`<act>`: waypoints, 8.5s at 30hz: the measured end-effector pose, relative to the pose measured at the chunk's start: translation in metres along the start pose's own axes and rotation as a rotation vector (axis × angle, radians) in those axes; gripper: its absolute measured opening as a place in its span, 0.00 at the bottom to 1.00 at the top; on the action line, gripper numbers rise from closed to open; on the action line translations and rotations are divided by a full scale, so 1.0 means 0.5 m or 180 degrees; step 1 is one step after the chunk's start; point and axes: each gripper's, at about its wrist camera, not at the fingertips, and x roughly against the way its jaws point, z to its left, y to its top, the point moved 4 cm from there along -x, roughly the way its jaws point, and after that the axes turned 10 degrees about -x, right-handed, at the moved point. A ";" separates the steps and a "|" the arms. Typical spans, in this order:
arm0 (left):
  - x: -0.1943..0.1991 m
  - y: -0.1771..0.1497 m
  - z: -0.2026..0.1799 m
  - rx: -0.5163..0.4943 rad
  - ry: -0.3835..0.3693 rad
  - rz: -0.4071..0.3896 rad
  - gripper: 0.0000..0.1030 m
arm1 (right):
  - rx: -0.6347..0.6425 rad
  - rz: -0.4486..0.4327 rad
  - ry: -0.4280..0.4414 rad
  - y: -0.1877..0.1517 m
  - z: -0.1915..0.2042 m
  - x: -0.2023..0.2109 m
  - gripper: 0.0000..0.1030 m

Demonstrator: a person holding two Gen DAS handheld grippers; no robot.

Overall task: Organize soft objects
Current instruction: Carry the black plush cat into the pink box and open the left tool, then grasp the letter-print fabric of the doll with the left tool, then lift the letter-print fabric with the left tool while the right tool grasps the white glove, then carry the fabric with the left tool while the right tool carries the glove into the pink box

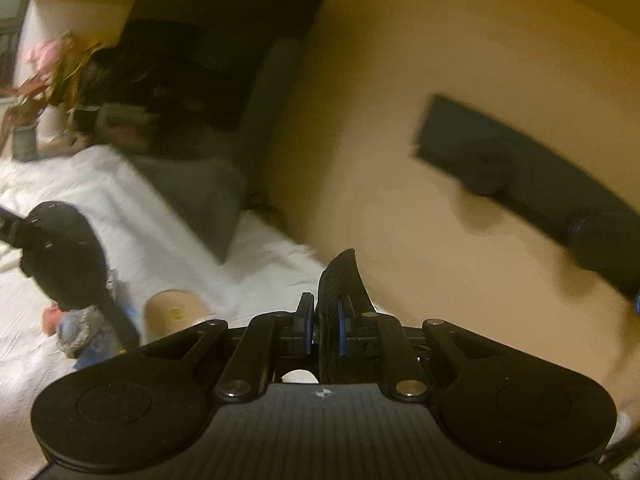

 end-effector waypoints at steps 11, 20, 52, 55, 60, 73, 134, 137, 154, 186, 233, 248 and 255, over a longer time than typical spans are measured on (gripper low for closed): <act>-0.207 0.045 -0.269 -0.0637 -0.0912 0.0493 0.69 | -0.0371 -0.0071 -0.0716 -0.076 -0.193 0.112 0.11; -0.416 -0.076 -0.422 -0.0858 -0.1366 0.1221 0.72 | -0.0771 0.0198 -0.0758 -0.151 -0.290 0.079 0.11; 0.031 -0.192 0.069 0.0041 0.0914 0.0133 0.64 | -0.0657 0.0356 0.0256 -0.289 0.070 0.000 0.63; 0.070 -0.225 0.128 0.0301 0.1091 0.0159 0.64 | -0.0554 0.0520 0.0451 -0.297 0.128 -0.027 0.63; 0.102 -0.281 0.191 0.0665 0.1182 0.0270 0.64 | -0.0471 0.0739 0.0557 -0.321 0.188 -0.061 0.63; 0.086 -0.344 0.195 0.0883 0.0660 0.0448 0.64 | -0.0377 0.1085 0.0656 -0.362 0.232 -0.095 0.63; 0.025 -0.296 0.197 0.0493 0.1261 0.0672 0.13 | -0.0895 0.0950 0.0368 -0.452 0.164 -0.089 0.95; 0.045 -0.296 0.207 0.0418 0.1578 0.0711 0.13 | -0.0892 0.0969 0.0377 -0.451 0.165 -0.091 0.97; 0.013 -0.255 0.187 0.0200 0.1277 0.0285 0.22 | -0.0853 0.0984 0.0437 -0.451 0.166 -0.096 1.00; 0.070 -0.225 0.205 0.0594 0.1265 0.0054 0.10 | -0.0008 0.1617 0.1050 -0.120 0.144 -0.326 0.44; -0.282 -0.031 -0.318 -0.0800 -0.0621 0.0520 0.11 | -0.1335 0.0280 0.0123 -0.056 -0.261 0.109 0.04; -0.525 -0.184 -0.472 -0.1465 -0.0721 0.1480 0.16 | -0.1963 0.0930 -0.0192 -0.244 -0.354 0.000 0.04; -0.515 -0.174 -0.451 -0.1229 -0.0822 0.1500 0.16 | -0.2077 0.1099 -0.0181 -0.290 -0.376 -0.036 0.04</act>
